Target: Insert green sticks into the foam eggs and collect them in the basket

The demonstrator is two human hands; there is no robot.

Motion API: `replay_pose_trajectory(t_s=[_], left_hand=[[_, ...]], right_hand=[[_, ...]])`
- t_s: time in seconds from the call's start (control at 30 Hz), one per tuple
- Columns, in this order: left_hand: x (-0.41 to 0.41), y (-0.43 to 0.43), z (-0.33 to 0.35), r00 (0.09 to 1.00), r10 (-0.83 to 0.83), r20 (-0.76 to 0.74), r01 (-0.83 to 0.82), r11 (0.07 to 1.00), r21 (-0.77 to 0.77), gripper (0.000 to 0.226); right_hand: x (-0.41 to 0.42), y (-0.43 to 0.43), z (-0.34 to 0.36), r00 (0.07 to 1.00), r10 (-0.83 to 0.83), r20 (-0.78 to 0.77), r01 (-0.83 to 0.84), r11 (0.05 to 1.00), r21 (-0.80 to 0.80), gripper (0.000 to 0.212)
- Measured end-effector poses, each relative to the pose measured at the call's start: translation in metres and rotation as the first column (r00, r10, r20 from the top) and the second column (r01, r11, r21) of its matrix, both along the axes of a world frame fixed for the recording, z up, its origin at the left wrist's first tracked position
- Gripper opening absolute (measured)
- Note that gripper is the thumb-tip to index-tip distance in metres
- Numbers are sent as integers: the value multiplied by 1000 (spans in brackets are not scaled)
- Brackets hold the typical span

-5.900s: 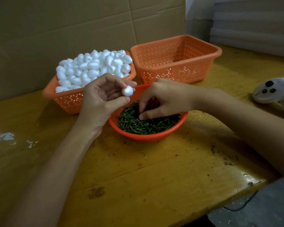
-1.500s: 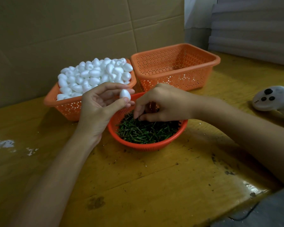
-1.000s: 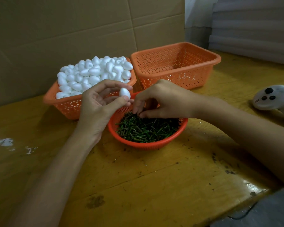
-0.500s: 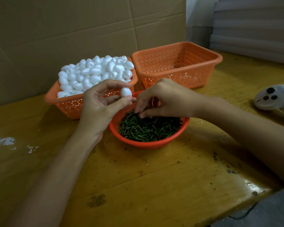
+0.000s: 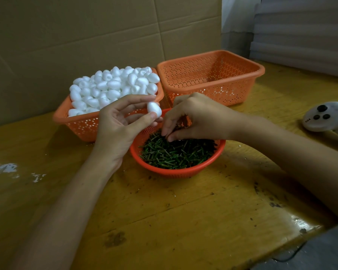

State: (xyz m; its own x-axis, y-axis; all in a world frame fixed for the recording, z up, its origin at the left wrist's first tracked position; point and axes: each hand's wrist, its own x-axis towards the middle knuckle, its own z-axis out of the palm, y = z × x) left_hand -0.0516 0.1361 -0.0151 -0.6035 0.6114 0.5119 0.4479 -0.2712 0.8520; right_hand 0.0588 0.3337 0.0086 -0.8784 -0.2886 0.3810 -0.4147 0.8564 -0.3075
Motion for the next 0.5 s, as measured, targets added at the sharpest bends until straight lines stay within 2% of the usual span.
replay_pose_trajectory(t_s=[0.4,0.5], left_hand=[[1,0,-1,1000,18,-12,-18,1000,-2,30],[0,0,-2,1000,17,-21,-17,1000,-3,29]], right_hand=[[0,0,0,1000,-16,-12,16,1000,-22,16],[1,-1,0,1000,-17,10,18,997,-72,17]])
